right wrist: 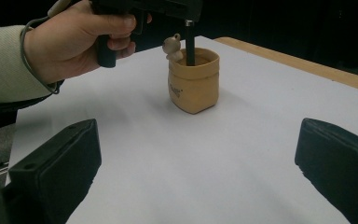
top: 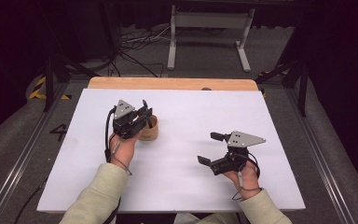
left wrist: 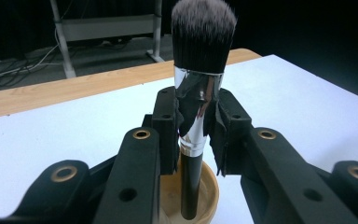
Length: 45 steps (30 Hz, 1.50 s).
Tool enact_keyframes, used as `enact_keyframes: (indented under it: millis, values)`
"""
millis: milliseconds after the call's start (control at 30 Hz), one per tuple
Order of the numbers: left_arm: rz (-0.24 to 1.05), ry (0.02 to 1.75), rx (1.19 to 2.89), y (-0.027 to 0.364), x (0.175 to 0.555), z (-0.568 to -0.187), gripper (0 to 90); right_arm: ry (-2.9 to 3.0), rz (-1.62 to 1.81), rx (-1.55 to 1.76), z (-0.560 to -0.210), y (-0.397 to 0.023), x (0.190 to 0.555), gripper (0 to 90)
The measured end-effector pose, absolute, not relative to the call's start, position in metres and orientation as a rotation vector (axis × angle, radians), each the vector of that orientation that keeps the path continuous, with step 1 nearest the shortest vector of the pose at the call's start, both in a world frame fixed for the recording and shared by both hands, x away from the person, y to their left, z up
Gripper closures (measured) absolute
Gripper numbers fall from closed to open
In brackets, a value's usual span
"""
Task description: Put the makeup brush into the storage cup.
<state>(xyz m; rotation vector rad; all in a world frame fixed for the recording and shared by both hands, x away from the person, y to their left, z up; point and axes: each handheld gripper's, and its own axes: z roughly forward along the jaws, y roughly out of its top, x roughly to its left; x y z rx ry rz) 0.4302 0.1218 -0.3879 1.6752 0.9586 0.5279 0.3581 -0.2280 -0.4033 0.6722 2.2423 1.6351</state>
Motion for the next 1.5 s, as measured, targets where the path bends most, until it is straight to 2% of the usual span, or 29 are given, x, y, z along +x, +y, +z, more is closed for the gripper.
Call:
enact_keyframes:
  millis: [333,433,467,667,767,1233,1500]
  values:
    - [0.521,0.944,1.702,0.121,0.429,-0.389,73.3,2.234,1.641,0.679,-0.401,-0.231,0.358,0.8]
    - [0.525,0.935,1.702,0.122,0.429,-0.389,69.2,2.233,1.640,0.679,-0.401,-0.231,0.358,0.8]
    - [0.516,0.929,1.700,0.122,0.429,-0.389,66.5,2.231,1.640,0.679,-0.401,-0.231,0.358,0.8]
    - [0.552,0.923,1.697,0.129,0.424,-0.382,27.2,2.223,1.644,0.680,-0.399,-0.232,0.360,0.8]
    - [0.568,0.923,1.679,0.136,0.421,-0.377,18.9,2.217,1.646,0.686,-0.399,-0.233,0.361,0.8]
    - [0.547,0.809,1.663,0.166,0.393,-0.362,14.0,2.184,1.636,0.687,-0.393,-0.242,0.365,0.7]
    - [0.503,0.714,1.651,0.182,0.375,-0.360,8.2,2.135,1.675,0.658,-0.386,-0.253,0.365,0.0]
